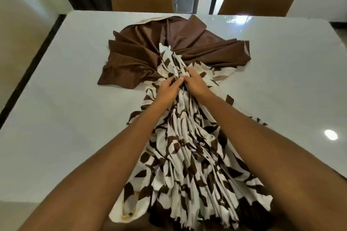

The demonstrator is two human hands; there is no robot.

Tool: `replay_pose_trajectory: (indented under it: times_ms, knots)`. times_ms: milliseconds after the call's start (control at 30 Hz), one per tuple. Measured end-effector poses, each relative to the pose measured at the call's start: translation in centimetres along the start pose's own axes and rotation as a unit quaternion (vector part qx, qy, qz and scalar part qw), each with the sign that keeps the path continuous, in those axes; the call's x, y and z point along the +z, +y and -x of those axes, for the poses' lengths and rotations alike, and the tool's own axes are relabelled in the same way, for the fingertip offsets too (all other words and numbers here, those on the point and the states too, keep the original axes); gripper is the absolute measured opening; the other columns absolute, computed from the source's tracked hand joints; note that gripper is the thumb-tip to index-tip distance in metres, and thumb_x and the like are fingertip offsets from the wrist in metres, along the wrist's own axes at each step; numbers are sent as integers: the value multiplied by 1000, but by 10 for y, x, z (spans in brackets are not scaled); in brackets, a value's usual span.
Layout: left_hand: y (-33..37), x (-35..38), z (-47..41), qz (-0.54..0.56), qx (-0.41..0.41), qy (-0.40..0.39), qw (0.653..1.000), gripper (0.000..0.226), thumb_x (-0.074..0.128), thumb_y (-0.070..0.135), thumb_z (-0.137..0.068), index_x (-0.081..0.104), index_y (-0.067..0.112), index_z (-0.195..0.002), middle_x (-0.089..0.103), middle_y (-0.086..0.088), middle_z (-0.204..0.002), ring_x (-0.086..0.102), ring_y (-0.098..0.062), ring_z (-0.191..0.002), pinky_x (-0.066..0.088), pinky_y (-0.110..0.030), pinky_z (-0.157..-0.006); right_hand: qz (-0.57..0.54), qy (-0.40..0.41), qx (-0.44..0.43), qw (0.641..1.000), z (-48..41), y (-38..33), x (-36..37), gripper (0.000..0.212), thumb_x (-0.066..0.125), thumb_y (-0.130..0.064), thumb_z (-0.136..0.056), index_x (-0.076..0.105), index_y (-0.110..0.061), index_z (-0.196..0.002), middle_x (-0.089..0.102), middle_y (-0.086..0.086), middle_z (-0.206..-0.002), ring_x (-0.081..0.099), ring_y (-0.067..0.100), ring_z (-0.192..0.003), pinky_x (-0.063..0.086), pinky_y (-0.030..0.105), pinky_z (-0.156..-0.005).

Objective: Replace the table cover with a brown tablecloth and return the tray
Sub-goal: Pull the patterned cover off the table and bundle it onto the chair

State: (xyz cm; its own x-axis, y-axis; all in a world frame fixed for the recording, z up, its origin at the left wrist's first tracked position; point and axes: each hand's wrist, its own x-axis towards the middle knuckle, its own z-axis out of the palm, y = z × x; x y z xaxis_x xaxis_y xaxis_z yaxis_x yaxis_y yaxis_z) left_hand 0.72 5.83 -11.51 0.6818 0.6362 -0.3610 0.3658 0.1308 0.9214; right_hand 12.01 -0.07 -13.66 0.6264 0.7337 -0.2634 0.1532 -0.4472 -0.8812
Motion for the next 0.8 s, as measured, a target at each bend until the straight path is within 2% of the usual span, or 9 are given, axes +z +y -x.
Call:
replay_pose_trajectory:
  times_ms: [133, 200, 300, 433, 500, 567, 667, 733, 800]
  knots:
    - [-27, -29, 21, -225, 143, 87, 960, 61, 64, 47, -91, 47, 23, -144, 52, 2, -139, 50, -12, -124, 43, -29, -101, 130, 169, -60, 975, 84, 18, -37, 45, 59, -47, -94, 56, -30, -135, 65, -4, -127, 61, 13, -114, 50, 42, -100]
    - [-30, -37, 30, -305, 212, 70, 926, 69, 66, 47, -89, 40, 27, -149, 40, -3, -151, 41, -18, -135, 36, -32, -108, 183, 203, -9, 962, 148, 31, -35, 63, 59, -65, -87, 49, -34, -141, 58, -5, -138, 54, 17, -125, 45, 48, -106]
    - [-21, -35, 25, -408, 250, -38, 877, 80, 68, 32, -85, 28, 41, -154, 12, -7, -166, 21, -29, -149, 29, -47, -117, 228, 153, 113, 955, 242, 40, -5, 108, 51, -95, -64, 16, -47, -154, 19, 0, -166, 16, 28, -153, 15, 63, -121]
    - [5, -12, 9, -593, 237, -193, 745, 111, 66, 1, -78, 6, 59, -150, -20, 7, -165, 18, -31, -150, 46, -45, -105, 285, 35, 133, 948, 317, 31, 48, 123, 40, -104, -55, -24, -55, -149, -41, -2, -159, -35, 31, -147, -14, 65, -117]
    - [19, 3, 0, -673, 233, -212, 669, 113, 65, 0, -81, -1, 61, -149, -25, 9, -163, 29, -33, -143, 50, -38, -95, 291, 25, 129, 948, 318, 39, 72, 124, 41, -102, -58, -28, -53, -148, -50, -1, -153, -41, 35, -142, -19, 66, -114]
    - [24, 14, -8, -711, 201, -225, 635, 103, 64, 11, -84, 1, 62, -149, -17, 9, -165, 29, -37, -142, 43, -45, -103, 297, 64, 124, 945, 305, 46, 81, 121, 47, -95, -65, -24, -48, -152, -43, 3, -158, -30, 42, -147, -18, 67, -114]
    - [21, 18, -12, -698, 180, -218, 658, 80, 67, 21, -82, 32, 45, -150, 22, -3, -159, 36, -37, -136, 38, -47, -110, 290, 117, 105, 944, 282, 64, 52, 115, 61, -75, -75, -14, -46, -156, -16, 9, -167, 6, 41, -152, 4, 57, -122]
    - [15, 19, -6, -634, 211, -179, 722, 61, 68, 15, -80, 55, 24, -139, 48, -10, -137, 50, -35, -122, 44, -42, -100, 241, 189, 105, 946, 275, 78, 6, 114, 72, -52, -75, -5, -43, -158, -4, 8, -168, 24, 38, -147, 28, 50, -116]
    - [8, 21, 5, -577, 209, -131, 779, 45, 64, 11, -79, 67, 14, -124, 59, -12, -122, 57, -35, -113, 47, -39, -92, 208, 259, 124, 935, 265, 101, -44, 112, 76, -18, -76, 6, -38, -160, 5, 8, -167, 28, 39, -145, 38, 46, -110]
